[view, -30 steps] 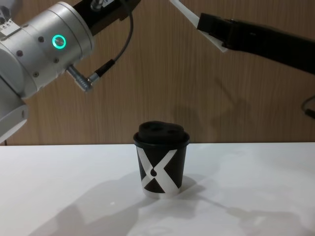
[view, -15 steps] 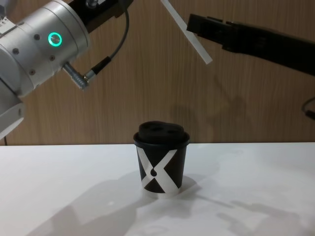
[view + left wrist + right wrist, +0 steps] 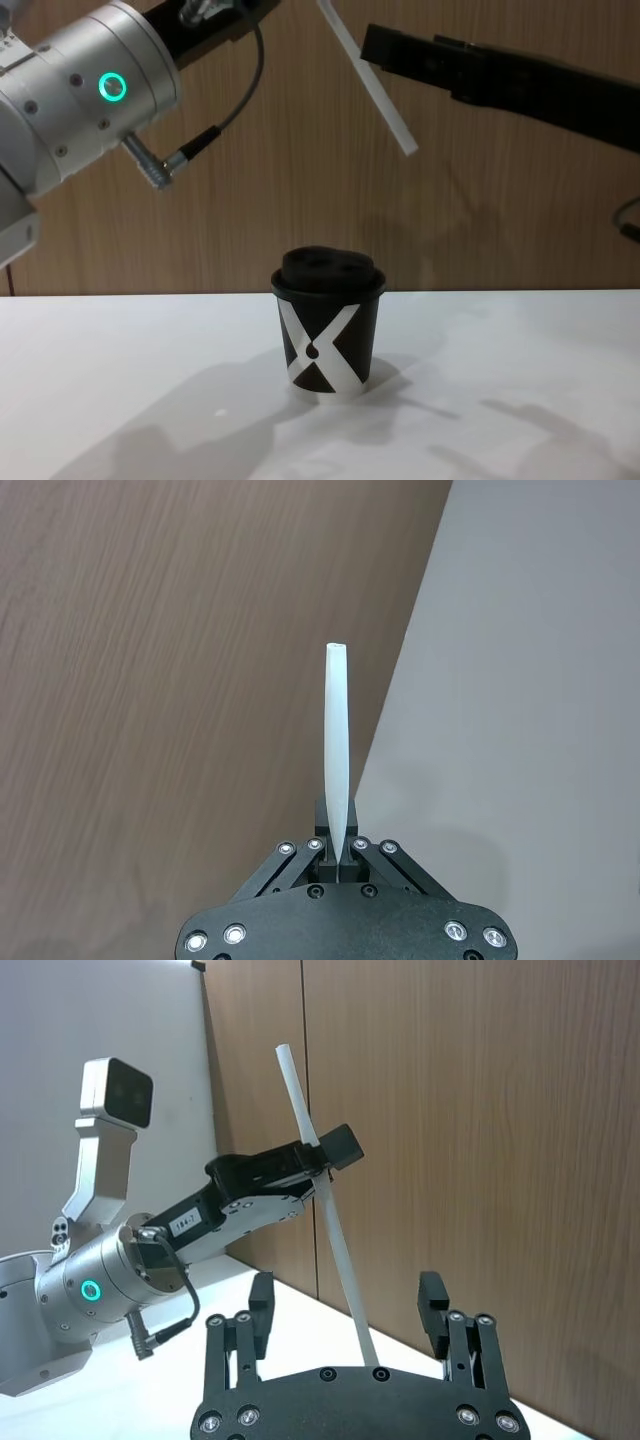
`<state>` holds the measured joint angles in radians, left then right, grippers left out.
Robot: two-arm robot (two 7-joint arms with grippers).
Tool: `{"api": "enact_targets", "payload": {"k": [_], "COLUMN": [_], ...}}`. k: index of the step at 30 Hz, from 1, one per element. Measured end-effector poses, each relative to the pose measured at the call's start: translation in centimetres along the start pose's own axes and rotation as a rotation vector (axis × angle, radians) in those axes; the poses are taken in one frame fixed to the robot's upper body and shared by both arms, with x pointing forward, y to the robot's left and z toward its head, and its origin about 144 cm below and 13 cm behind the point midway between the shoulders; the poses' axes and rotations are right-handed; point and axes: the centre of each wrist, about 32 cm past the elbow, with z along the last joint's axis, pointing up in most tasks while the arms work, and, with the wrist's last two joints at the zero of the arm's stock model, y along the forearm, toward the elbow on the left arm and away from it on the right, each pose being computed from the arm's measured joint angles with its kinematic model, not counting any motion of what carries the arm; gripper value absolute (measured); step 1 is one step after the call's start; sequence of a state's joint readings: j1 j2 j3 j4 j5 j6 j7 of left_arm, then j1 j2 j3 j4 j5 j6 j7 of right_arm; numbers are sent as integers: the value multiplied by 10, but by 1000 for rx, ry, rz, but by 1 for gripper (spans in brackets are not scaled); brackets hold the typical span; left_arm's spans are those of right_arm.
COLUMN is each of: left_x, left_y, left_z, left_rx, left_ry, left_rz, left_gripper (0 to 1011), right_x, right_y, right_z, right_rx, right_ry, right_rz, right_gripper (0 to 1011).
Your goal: Pick up the straw with one hand, pass it to the other hand, and insert it into the cup.
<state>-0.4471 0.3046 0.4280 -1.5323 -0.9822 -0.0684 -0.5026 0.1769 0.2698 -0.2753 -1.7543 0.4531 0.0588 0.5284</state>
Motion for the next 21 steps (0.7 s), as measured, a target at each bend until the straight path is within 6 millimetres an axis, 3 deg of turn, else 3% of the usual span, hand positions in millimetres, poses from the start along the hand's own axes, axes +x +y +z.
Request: {"api": "enact_targets", "payload": {"k": [6,21], "left_x": [-2,-8], "left_y": [0,-1], "left_z": [1,-1], "left_rx": [41,169], "left_ry": [-65,-259], "left_rz": [10,57], "left_gripper": [5,6], "right_x": [0,0], "right_y": [0,0], "right_z": [0,0], "right_rx": [0,0], "right_ry": [0,0], "right_rz": [0,0], "right_gripper": [1001,1001]}}
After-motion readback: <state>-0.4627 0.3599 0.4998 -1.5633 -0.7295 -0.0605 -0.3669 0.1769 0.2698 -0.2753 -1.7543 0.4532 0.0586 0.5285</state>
